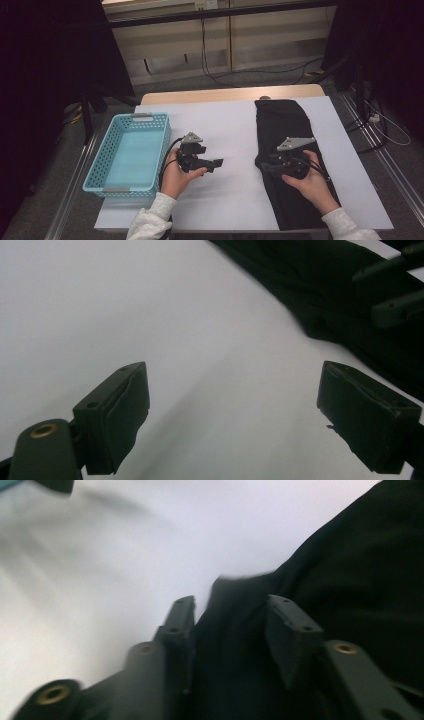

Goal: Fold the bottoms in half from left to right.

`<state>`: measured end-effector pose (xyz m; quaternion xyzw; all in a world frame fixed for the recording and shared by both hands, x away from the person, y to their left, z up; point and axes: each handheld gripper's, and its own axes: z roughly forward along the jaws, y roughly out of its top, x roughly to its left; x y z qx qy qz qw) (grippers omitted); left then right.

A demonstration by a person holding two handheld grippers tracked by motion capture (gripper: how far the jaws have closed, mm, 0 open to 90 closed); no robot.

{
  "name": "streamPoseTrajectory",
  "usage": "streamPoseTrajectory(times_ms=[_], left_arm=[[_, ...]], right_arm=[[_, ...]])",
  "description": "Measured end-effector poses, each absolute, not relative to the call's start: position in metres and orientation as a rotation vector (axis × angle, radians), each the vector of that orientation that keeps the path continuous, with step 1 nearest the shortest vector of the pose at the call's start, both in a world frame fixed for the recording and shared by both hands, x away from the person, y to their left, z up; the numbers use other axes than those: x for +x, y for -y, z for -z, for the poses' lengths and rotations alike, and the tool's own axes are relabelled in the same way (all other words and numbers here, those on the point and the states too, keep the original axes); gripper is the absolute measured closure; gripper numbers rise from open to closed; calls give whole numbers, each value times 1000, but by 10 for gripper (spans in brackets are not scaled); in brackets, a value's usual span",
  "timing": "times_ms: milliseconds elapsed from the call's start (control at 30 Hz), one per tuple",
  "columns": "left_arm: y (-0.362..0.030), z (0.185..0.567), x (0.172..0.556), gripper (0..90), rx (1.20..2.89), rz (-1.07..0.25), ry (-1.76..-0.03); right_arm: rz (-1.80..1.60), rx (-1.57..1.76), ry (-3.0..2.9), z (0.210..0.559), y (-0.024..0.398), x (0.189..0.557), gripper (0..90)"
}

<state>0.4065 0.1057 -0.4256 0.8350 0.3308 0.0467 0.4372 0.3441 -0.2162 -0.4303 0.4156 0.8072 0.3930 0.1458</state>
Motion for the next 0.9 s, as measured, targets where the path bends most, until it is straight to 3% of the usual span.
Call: streamPoseTrajectory(times_ms=[167,300,900], left_arm=[[-106,427,405,133,2079,-118,-828],[-106,427,405,130,2090,-118,-827],[-110,430,402,120,2094,-111,-842]], right_arm=[[-1130,1277,-2215,428,224,359,357],[-1100,1323,-2165,431,228,371,294],[-1035,1366,-2084,434,222,417,240]])
